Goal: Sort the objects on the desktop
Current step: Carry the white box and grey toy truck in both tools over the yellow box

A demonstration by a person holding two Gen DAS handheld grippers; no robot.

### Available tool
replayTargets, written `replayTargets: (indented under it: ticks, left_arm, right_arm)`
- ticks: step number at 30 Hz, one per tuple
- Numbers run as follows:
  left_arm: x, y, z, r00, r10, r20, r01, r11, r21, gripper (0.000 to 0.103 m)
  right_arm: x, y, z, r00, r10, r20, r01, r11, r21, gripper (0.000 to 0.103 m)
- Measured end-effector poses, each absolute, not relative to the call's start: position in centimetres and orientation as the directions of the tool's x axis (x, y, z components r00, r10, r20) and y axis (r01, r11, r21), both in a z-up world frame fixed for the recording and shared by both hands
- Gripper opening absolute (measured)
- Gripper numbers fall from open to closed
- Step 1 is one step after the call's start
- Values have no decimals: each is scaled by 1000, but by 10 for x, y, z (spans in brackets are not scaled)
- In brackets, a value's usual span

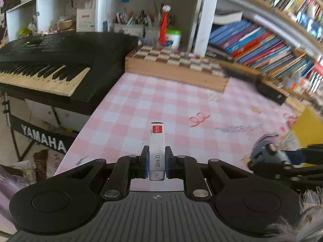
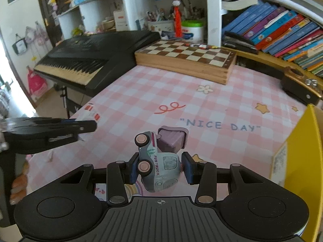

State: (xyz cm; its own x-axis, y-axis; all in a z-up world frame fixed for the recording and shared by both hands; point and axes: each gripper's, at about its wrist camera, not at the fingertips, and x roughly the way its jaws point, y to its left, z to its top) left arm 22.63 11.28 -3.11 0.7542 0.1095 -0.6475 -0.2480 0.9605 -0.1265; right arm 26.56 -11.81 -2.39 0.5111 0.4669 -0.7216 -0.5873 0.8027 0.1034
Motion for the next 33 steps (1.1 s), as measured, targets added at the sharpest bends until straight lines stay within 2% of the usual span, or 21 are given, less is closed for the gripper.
replayTargets:
  ticks: [16,33]
  left_arm:
    - [148,109,19,849,-69,-524,-87,960,-267,13]
    - [52,100,22,825,-234,-514,78,949,-307,13]
  right_arm:
    - [198,-128,13,578,470,-668,-530,838,131,43]
    - [86,-131,5,588,416,-693,-416,891,181,43]
